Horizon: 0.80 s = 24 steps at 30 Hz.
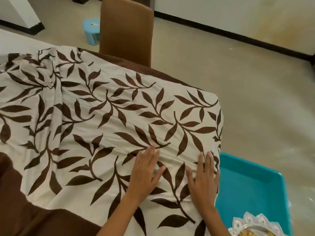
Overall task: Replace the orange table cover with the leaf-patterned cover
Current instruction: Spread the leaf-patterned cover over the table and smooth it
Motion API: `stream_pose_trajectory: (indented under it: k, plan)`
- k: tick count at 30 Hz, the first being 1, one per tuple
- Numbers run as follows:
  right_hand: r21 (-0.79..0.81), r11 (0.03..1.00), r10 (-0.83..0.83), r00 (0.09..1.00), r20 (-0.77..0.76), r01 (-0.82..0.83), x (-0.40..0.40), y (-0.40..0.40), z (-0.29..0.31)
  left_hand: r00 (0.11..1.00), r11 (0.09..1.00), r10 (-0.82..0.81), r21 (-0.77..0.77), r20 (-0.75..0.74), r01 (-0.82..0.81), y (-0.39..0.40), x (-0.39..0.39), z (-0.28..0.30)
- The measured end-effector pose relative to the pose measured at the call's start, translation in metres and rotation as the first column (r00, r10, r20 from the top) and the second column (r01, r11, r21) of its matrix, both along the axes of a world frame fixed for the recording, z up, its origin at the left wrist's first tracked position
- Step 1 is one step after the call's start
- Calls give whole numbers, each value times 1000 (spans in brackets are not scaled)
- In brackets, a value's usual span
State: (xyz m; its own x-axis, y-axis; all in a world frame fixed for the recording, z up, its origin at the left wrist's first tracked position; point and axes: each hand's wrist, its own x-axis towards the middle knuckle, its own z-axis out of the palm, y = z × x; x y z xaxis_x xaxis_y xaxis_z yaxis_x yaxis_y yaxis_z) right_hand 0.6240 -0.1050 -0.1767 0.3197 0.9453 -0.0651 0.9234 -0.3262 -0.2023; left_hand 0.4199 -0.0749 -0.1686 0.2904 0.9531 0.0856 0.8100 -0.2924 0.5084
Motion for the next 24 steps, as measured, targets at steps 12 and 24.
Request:
stream_pose_trajectory:
  k: [12, 24]
  plan:
    - [-101, 991, 93, 996, 0, -92, -65, -149, 8, 962, 991, 40, -112, -268, -73, -177, -43, 4]
    - [-130, 991, 42, 999, 33, -37, -126, -253, 14, 977, 993, -53, -117, -206, 30, -256, -51, -3]
